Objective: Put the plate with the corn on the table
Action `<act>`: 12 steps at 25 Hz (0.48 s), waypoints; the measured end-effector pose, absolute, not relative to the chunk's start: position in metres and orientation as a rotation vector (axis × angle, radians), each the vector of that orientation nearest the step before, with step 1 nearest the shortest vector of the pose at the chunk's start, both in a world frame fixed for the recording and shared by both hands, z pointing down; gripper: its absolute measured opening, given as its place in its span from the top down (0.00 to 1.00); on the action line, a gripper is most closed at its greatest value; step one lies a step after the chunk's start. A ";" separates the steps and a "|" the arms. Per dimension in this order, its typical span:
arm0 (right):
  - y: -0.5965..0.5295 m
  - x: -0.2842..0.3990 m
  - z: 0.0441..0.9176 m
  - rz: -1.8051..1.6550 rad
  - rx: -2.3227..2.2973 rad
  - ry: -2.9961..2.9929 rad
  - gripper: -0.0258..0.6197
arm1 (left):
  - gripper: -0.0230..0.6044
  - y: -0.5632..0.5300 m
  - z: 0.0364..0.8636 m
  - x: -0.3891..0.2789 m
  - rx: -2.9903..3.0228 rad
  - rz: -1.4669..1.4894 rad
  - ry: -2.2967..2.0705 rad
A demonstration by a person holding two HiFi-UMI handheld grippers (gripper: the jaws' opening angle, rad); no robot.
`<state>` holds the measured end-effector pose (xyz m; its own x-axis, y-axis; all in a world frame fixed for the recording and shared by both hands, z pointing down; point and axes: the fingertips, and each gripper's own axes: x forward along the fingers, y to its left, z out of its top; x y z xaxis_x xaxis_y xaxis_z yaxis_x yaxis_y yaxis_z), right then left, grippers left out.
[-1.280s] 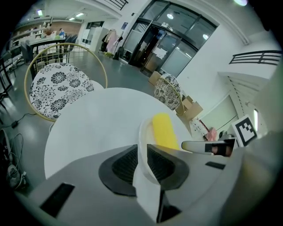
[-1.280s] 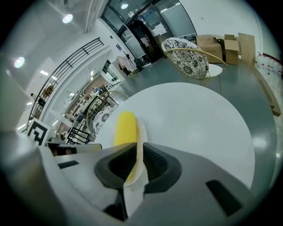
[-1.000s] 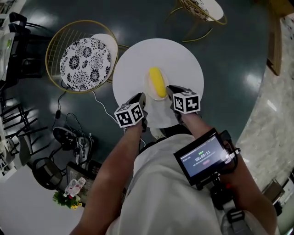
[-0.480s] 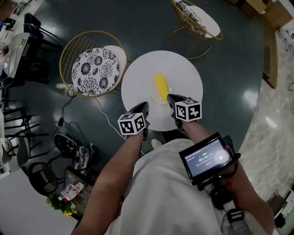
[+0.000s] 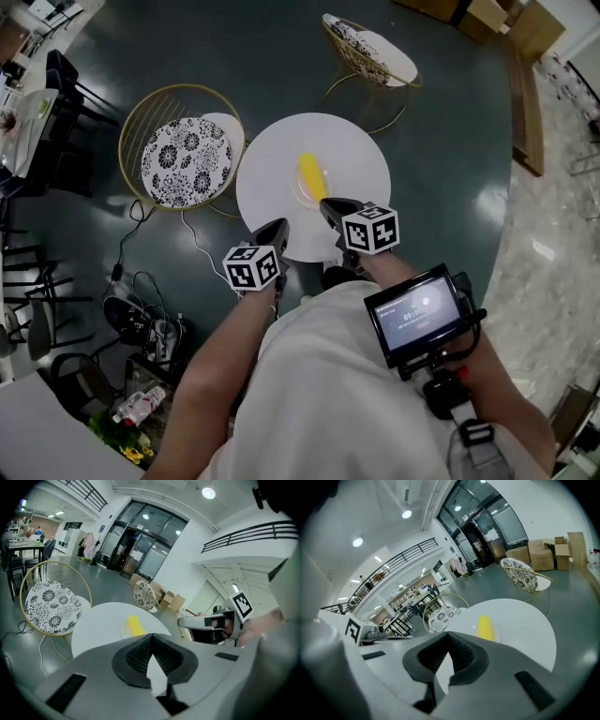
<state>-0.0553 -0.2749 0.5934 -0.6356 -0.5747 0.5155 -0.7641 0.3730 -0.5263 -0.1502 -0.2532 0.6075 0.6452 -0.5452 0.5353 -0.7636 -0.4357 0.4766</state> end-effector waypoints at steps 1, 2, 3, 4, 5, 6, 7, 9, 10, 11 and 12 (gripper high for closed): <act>-0.267 -0.055 0.586 1.109 1.192 -2.402 0.95 | 0.95 -0.246 0.601 -0.151 2.166 0.389 -1.010; -0.260 -0.055 0.580 1.103 1.192 -2.414 0.95 | 0.95 -0.239 0.595 -0.150 2.184 0.384 -1.006; -0.253 -0.054 0.575 1.097 1.193 -2.425 0.95 | 0.95 -0.234 0.589 -0.150 2.202 0.380 -1.001; -0.248 -0.054 0.570 1.092 1.193 -2.435 0.95 | 0.95 -0.229 0.584 -0.150 2.219 0.374 -0.995; -0.242 -0.054 0.566 1.086 1.193 -2.446 0.95 | 0.95 -0.225 0.579 -0.149 2.235 0.367 -0.991; -0.238 -0.054 0.562 1.080 1.194 -2.456 0.95 | 0.95 -0.220 0.575 -0.149 2.248 0.359 -0.988; -0.233 -0.054 0.559 1.074 1.196 -2.467 0.95 | 0.95 -0.216 0.570 -0.150 2.259 0.352 -0.986; -0.224 -0.056 0.552 1.064 1.200 -2.487 0.95 | 0.95 -0.207 0.563 -0.152 2.280 0.342 -0.983; -0.219 -0.056 0.549 1.060 1.201 -2.497 0.95 | 0.95 -0.201 0.560 -0.152 2.289 0.338 -0.981; -0.214 -0.057 0.546 1.055 1.203 -2.506 0.95 | 0.95 -0.196 0.557 -0.153 2.296 0.334 -0.979; -0.208 -0.056 0.543 1.050 1.204 -2.514 0.95 | 0.95 -0.190 0.555 -0.153 2.300 0.329 -0.979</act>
